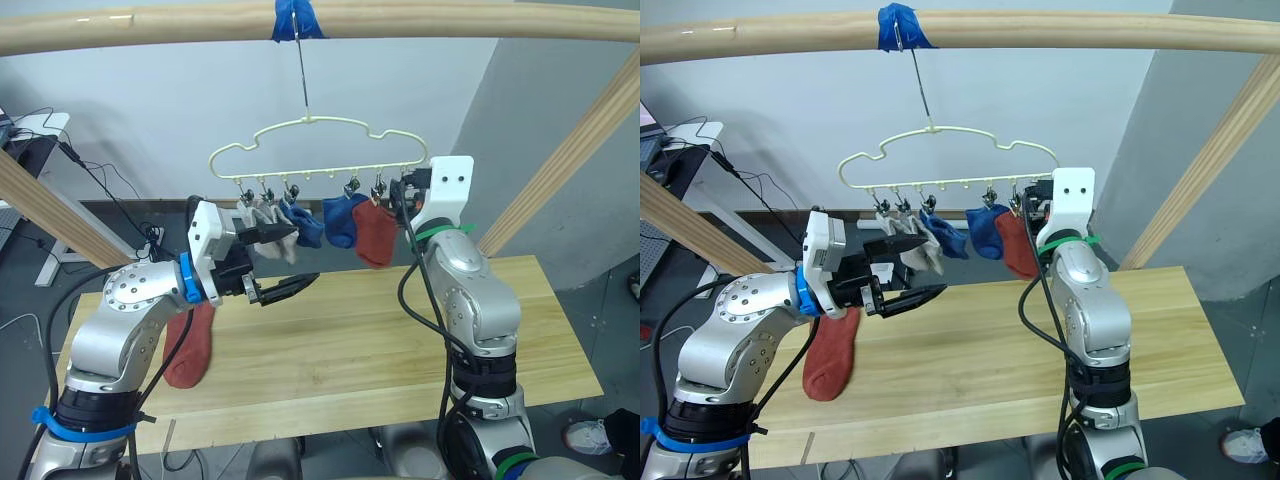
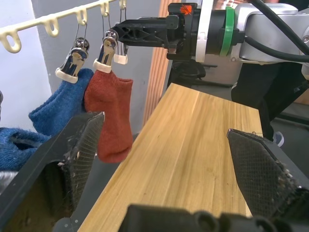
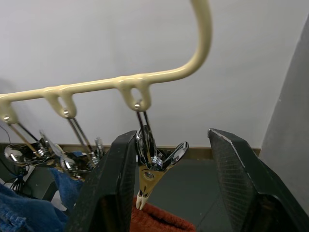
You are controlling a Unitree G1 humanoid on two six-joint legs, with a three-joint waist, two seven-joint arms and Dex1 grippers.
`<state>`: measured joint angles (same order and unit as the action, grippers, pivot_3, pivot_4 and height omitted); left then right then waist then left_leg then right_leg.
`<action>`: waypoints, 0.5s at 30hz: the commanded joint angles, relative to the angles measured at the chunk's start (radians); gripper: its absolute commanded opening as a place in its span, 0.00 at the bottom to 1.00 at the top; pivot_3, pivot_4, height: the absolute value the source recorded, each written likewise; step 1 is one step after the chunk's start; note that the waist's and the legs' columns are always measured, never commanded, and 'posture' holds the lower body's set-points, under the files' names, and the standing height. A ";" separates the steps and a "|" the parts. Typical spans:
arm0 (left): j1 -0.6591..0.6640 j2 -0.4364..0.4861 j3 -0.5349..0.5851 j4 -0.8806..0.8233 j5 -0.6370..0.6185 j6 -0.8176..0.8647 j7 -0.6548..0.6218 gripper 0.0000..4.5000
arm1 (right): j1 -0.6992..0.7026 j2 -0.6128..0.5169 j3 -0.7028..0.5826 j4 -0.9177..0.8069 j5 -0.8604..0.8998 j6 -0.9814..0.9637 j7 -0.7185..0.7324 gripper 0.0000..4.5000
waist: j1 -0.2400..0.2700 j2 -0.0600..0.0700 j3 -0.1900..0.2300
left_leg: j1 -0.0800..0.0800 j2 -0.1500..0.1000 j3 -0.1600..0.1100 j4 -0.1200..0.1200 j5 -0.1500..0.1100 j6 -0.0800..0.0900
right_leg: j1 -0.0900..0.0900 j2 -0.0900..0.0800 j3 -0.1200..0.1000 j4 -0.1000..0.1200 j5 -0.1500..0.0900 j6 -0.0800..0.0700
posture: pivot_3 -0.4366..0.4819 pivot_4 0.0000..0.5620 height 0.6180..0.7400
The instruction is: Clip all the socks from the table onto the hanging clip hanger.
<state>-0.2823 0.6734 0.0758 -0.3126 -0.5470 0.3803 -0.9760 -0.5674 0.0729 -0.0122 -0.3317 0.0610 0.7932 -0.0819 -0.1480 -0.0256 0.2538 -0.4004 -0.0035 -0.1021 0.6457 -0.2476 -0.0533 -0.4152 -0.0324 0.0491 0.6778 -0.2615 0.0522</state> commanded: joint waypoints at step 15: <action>-0.017 -0.006 -0.006 -0.012 0.001 -0.029 -0.011 1.00 | -0.009 0.020 -0.018 -0.059 0.026 -0.008 -0.004 0.49 | -0.008 0.000 0.000 | 0.000 0.000 0.000 0.000 0.000 0.000 | 0.000 0.000 0.000 0.000 0.000 0.000 | 0.22 0.37 1.00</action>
<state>-0.2884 0.6699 0.0702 -0.3083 -0.5463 0.3676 -0.9796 -0.5675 0.0884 -0.0215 -0.3338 0.0717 0.8059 -0.0876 -0.1559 -0.0256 0.2538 -0.4005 -0.0035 -0.1022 0.6456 -0.2476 -0.0533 -0.4152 -0.0324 0.0492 0.6779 -0.2615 0.0522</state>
